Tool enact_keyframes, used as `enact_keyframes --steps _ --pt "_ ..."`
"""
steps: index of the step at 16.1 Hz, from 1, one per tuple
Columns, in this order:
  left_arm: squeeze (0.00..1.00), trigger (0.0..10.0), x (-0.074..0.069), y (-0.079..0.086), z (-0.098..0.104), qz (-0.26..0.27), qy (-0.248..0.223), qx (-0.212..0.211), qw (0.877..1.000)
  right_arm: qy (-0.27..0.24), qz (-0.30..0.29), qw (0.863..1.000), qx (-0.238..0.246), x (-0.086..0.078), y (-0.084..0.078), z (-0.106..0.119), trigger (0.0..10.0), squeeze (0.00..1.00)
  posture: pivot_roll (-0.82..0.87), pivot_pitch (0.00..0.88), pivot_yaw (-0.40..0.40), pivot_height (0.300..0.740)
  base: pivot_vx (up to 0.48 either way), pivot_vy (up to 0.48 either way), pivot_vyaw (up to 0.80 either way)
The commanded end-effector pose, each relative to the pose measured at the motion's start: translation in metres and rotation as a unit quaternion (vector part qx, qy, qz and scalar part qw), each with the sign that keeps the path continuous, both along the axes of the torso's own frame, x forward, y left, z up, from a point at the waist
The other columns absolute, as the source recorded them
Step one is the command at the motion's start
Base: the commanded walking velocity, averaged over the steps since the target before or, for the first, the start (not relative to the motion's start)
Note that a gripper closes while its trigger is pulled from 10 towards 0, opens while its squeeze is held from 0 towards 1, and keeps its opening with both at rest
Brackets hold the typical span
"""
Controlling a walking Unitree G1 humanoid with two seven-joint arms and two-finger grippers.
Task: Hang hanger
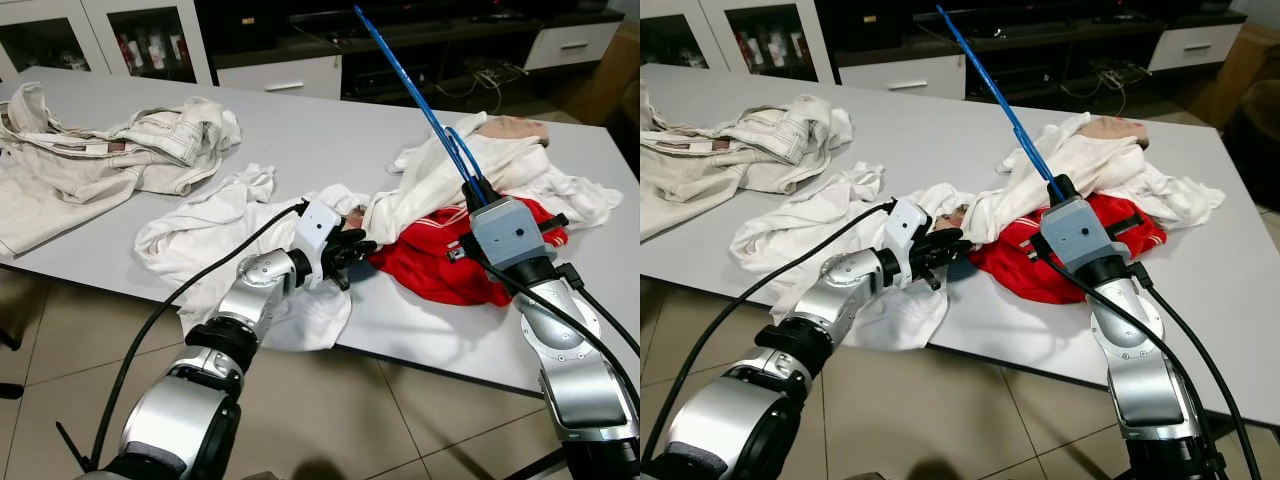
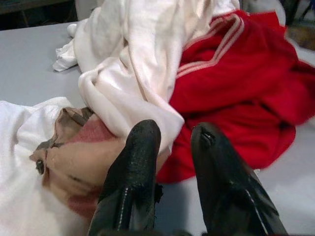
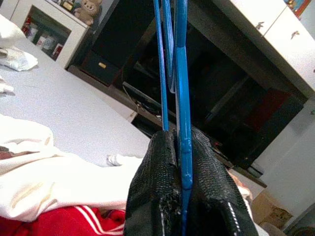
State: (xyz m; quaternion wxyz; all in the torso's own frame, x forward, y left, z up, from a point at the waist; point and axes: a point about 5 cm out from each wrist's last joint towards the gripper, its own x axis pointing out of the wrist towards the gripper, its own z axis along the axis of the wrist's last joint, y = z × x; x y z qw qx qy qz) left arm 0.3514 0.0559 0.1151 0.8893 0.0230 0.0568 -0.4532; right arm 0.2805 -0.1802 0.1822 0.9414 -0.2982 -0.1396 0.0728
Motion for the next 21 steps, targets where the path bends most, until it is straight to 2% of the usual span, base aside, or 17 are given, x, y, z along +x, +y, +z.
enact_keyframes --steps 1,2,4,5,6,8,9,14,15,16,21 --pt "0.00 10.0 0.004 -0.001 0.007 -0.002 -0.004 -0.009 1.000 -0.012 0.000 1.000 -0.006 -0.002 0.002 0.006 10.0 0.00 -0.04 0.023 0.048 0.723 0.000 0.000 0.00" --pt "0.00 10.0 0.006 -0.006 0.011 0.006 -0.002 -0.037 0.999 -0.014 0.002 1.000 -0.007 -0.004 0.004 0.008 10.0 0.00 -0.04 0.028 0.049 0.723 0.000 0.000 0.00" --pt "0.00 10.0 0.008 -0.008 0.013 0.010 -0.001 -0.039 0.999 -0.015 0.005 1.000 -0.006 -0.006 0.007 0.008 10.0 0.00 -0.05 0.039 0.055 0.723 0.000 0.000 0.00" --pt "0.56 10.0 0.010 -0.010 0.014 0.014 0.001 -0.036 0.999 -0.016 0.007 1.000 -0.006 -0.008 0.008 0.009 10.0 0.00 -0.06 0.045 0.058 0.723 0.000 0.000 0.00" --pt "1.00 10.0 0.011 -0.010 0.015 0.016 0.003 -0.031 0.999 -0.017 0.007 1.000 -0.006 -0.010 0.009 0.010 10.0 0.00 -0.07 0.052 0.065 0.723 0.000 0.000 0.00" --pt "1.00 10.0 0.011 -0.011 0.014 0.016 0.003 -0.021 1.000 -0.017 0.004 1.000 -0.005 -0.013 0.009 0.011 10.0 0.00 -0.08 0.058 0.070 0.723 0.000 0.000 0.00" --pt "0.00 10.0 0.012 -0.011 0.010 0.033 -0.005 0.016 0.999 -0.013 -0.002 1.000 -0.004 -0.017 0.007 0.010 10.0 0.00 -0.09 0.068 0.078 0.723 0.000 0.000 0.00" --pt "0.00 10.0 0.020 -0.007 0.008 0.109 0.011 0.047 0.993 -0.009 -0.005 1.000 -0.004 -0.022 0.006 0.010 10.0 0.00 -0.11 0.075 0.081 0.723 0.000 0.000 0.00" --pt "0.00 8.9 0.019 -0.008 0.007 0.110 0.016 0.043 0.993 -0.008 -0.006 1.000 -0.004 -0.023 0.006 0.011 10.0 0.00 -0.11 0.075 0.079 0.723 0.000 0.000 0.00" --pt "0.00 0.0 0.019 -0.009 0.008 0.106 0.012 0.039 0.994 -0.007 -0.006 1.000 -0.004 -0.023 0.006 0.012 10.0 0.00 -0.11 0.071 0.078 0.723 0.000 0.000 0.00" --pt "0.00 0.0 0.014 -0.013 0.003 0.078 0.015 0.034 0.996 -0.009 -0.006 1.000 -0.004 -0.020 0.006 0.014 10.0 0.00 -0.10 0.058 0.072 0.723 0.000 0.000 0.00"
